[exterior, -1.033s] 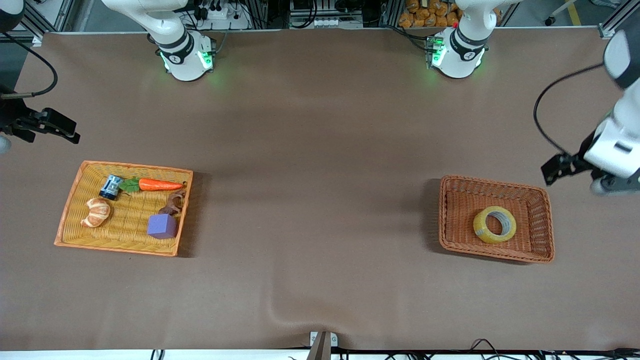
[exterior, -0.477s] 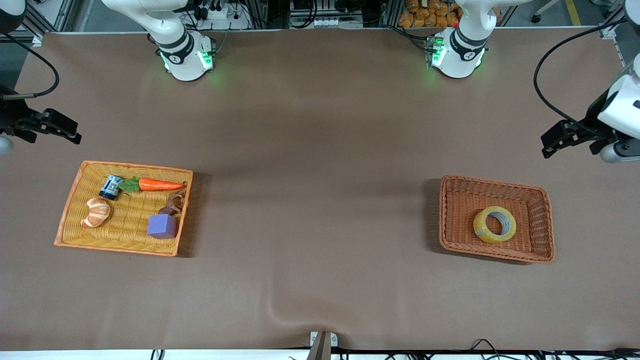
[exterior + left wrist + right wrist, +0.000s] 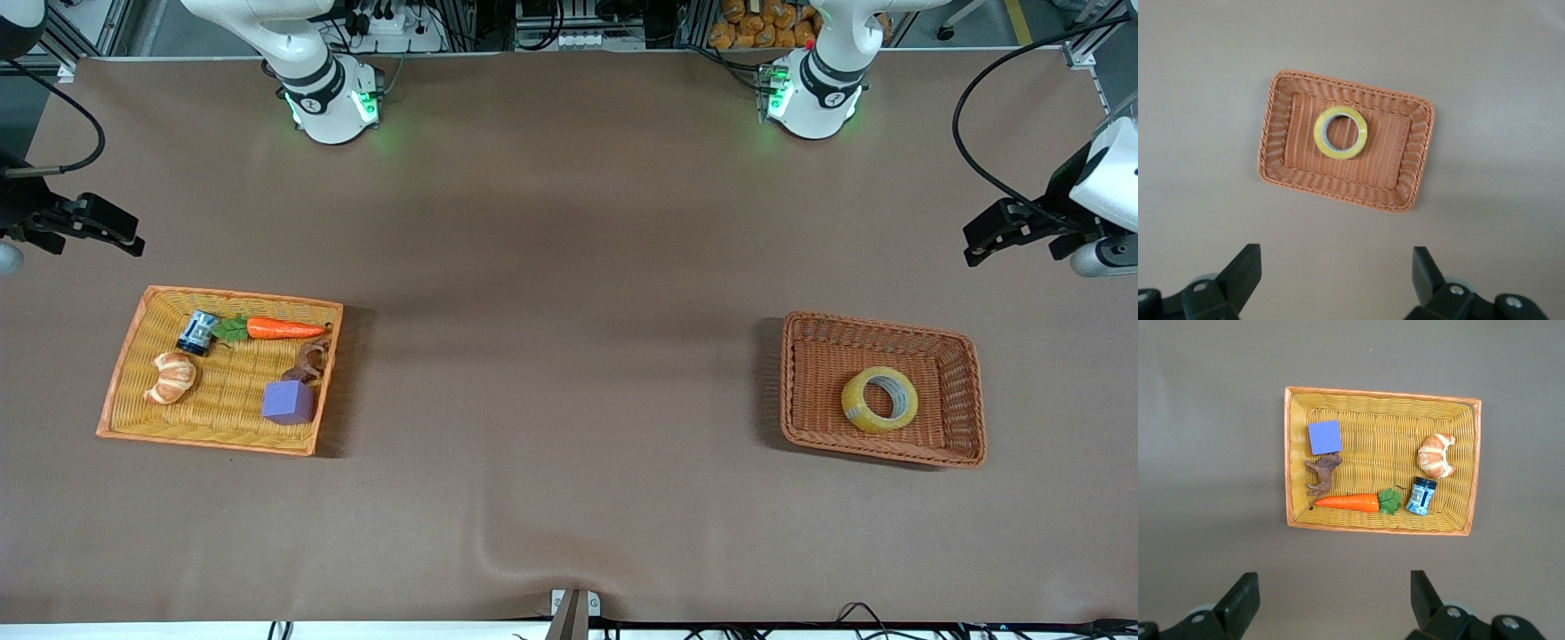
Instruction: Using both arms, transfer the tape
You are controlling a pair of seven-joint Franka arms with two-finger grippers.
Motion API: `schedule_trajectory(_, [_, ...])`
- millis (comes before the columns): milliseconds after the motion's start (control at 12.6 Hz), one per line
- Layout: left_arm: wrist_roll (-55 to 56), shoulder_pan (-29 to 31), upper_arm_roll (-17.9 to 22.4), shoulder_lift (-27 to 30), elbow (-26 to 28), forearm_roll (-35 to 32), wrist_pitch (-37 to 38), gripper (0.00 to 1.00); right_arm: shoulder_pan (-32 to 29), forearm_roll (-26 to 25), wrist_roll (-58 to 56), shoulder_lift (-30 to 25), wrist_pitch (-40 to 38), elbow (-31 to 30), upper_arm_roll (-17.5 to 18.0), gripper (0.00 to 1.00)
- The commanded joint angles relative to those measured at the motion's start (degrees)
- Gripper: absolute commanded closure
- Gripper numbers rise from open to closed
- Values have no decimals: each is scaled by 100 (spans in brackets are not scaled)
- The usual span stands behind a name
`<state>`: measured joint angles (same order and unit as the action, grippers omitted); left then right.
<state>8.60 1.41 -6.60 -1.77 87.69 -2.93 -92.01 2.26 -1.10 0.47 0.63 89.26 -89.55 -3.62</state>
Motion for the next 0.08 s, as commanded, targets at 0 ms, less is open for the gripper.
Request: schedule_trajectory(0, [-69, -62, 80, -34, -165, 144, 193, 0, -59, -5, -20, 42, 4, 70, 45, 0])
